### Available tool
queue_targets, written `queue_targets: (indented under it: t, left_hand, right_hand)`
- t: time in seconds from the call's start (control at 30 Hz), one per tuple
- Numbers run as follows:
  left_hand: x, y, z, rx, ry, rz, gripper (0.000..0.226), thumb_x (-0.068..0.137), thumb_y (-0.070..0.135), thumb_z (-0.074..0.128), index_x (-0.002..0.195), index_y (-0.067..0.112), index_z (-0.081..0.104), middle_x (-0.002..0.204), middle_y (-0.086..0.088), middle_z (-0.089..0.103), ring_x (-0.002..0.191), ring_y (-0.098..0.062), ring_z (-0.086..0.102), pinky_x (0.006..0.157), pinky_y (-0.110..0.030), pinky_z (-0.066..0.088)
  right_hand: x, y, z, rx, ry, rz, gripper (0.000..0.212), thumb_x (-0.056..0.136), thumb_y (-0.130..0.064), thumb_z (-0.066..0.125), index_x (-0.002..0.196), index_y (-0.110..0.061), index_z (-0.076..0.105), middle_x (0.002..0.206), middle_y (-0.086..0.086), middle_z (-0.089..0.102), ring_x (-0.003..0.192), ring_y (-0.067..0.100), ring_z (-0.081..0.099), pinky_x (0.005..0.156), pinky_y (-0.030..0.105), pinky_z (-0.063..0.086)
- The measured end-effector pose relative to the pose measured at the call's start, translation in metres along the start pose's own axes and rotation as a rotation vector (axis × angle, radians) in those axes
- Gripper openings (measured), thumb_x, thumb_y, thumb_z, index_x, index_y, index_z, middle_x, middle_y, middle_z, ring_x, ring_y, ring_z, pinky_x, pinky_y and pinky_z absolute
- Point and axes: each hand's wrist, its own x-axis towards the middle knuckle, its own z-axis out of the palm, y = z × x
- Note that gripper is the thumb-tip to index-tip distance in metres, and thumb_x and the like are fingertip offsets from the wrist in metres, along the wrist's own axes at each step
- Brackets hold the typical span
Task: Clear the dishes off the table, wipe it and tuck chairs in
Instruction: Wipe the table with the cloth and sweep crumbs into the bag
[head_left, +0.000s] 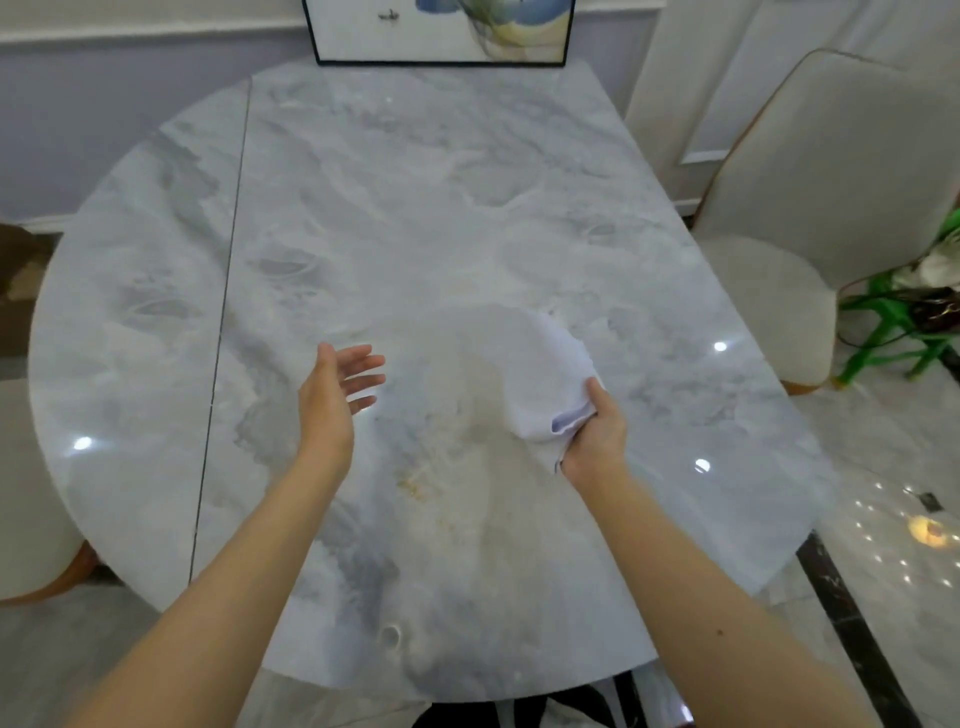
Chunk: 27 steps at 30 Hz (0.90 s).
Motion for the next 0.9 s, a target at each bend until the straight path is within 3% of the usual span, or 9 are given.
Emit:
queue_targets:
  t: [0.07, 0.17, 0.47, 0.53, 0.67, 0.73, 0.8, 0.83, 0.9]
  left_hand:
    - [-0.002, 0.0, 0.015, -0.013, -0.018, -0.005, 0.049, 0.102, 0.039, 0.021, 0.09, 0.018, 0.063, 0.09, -0.001, 0.067, 0.076, -0.016, 0.062, 0.068, -0.028, 0.046]
    - [-0.002, -0.005, 0.036, -0.007, -0.043, -0.009, 0.05, 0.102, 0.039, 0.021, 0.089, 0.018, 0.063, 0.091, -0.002, 0.068, 0.076, -0.016, 0.063, 0.067, -0.028, 0.045]
    - [0.001, -0.029, 0.089, 0.063, -0.073, -0.063, 0.052, 0.102, 0.04, 0.02, 0.089, 0.018, 0.064, 0.093, -0.002, 0.069, 0.08, -0.019, 0.064, 0.072, -0.031, 0.047]
    - [0.004, -0.034, 0.101, 0.075, -0.067, -0.072, 0.052, 0.102, 0.04, 0.02, 0.091, 0.017, 0.065, 0.094, -0.002, 0.069, 0.08, -0.02, 0.064, 0.07, -0.03, 0.046]
    - [0.008, -0.039, 0.12, 0.086, -0.052, -0.083, 0.052, 0.102, 0.04, 0.019, 0.091, 0.017, 0.065, 0.095, -0.003, 0.069, 0.082, -0.019, 0.064, 0.071, -0.029, 0.046]
    - [0.011, -0.042, 0.13, 0.083, -0.037, -0.095, 0.052, 0.102, 0.039, 0.019, 0.093, 0.016, 0.065, 0.095, -0.004, 0.068, 0.082, -0.019, 0.064, 0.072, -0.03, 0.046]
    - [0.013, -0.045, 0.137, 0.082, -0.026, -0.098, 0.052, 0.102, 0.039, 0.019, 0.097, 0.012, 0.064, 0.096, -0.005, 0.068, 0.081, -0.019, 0.064, 0.071, -0.03, 0.046]
    - [0.014, -0.047, 0.139, 0.08, -0.02, -0.099, 0.052, 0.102, 0.038, 0.019, 0.099, 0.011, 0.063, 0.096, -0.005, 0.068, 0.081, -0.019, 0.064, 0.071, -0.029, 0.046]
    - [0.016, -0.051, 0.141, 0.077, -0.005, -0.1, 0.051, 0.102, 0.038, 0.019, 0.098, 0.012, 0.063, 0.095, -0.004, 0.068, 0.079, -0.017, 0.064, 0.07, -0.029, 0.046]
  right_hand:
    - [0.006, -0.028, -0.011, -0.043, 0.022, -0.077, 0.062, 0.097, -0.026, 0.037, 0.049, -0.008, 0.072, 0.041, 0.007, 0.06, 0.052, 0.018, 0.066, 0.087, 0.036, 0.047]
    - [0.018, -0.063, -0.031, -0.09, 0.103, -0.189, 0.067, 0.097, -0.027, 0.036, 0.042, -0.007, 0.069, 0.032, 0.009, 0.05, 0.049, 0.017, 0.062, 0.092, 0.036, 0.046]
    - [0.067, -0.135, -0.087, -0.238, 0.32, -0.298, 0.046, 0.097, -0.036, 0.035, 0.071, -0.007, 0.06, 0.028, 0.005, 0.045, 0.051, 0.015, 0.057, 0.101, 0.039, 0.038]
    - [0.08, -0.147, -0.098, -0.269, 0.341, -0.331, 0.047, 0.098, -0.034, 0.034, 0.069, -0.006, 0.058, 0.026, 0.004, 0.043, 0.045, 0.013, 0.055, 0.096, 0.036, 0.042]
    - [0.107, -0.166, -0.113, -0.35, 0.319, -0.389, 0.051, 0.09, -0.041, 0.038, 0.102, 0.004, 0.056, 0.026, 0.002, 0.044, 0.04, 0.008, 0.054, 0.083, 0.026, 0.045]
    - [0.122, -0.171, -0.117, -0.44, 0.314, -0.396, 0.044, 0.094, -0.038, 0.036, 0.097, 0.001, 0.055, 0.027, 0.002, 0.045, 0.047, 0.007, 0.056, 0.094, 0.029, 0.043]
    - [0.143, -0.168, -0.12, -0.554, 0.301, -0.356, 0.044, 0.099, -0.034, 0.033, 0.077, -0.004, 0.057, 0.027, 0.002, 0.045, 0.057, 0.011, 0.056, 0.102, 0.029, 0.034]
    - [0.152, -0.164, -0.121, -0.621, 0.289, -0.315, 0.044, 0.098, -0.036, 0.035, 0.07, -0.008, 0.054, 0.027, 0.0, 0.047, 0.062, 0.012, 0.053, 0.102, 0.029, 0.032]
    - [0.174, -0.152, -0.122, -0.69, 0.254, -0.201, 0.035, 0.09, -0.047, 0.043, 0.078, -0.015, 0.052, 0.035, -0.004, 0.052, 0.067, 0.013, 0.049, 0.093, 0.031, 0.037]
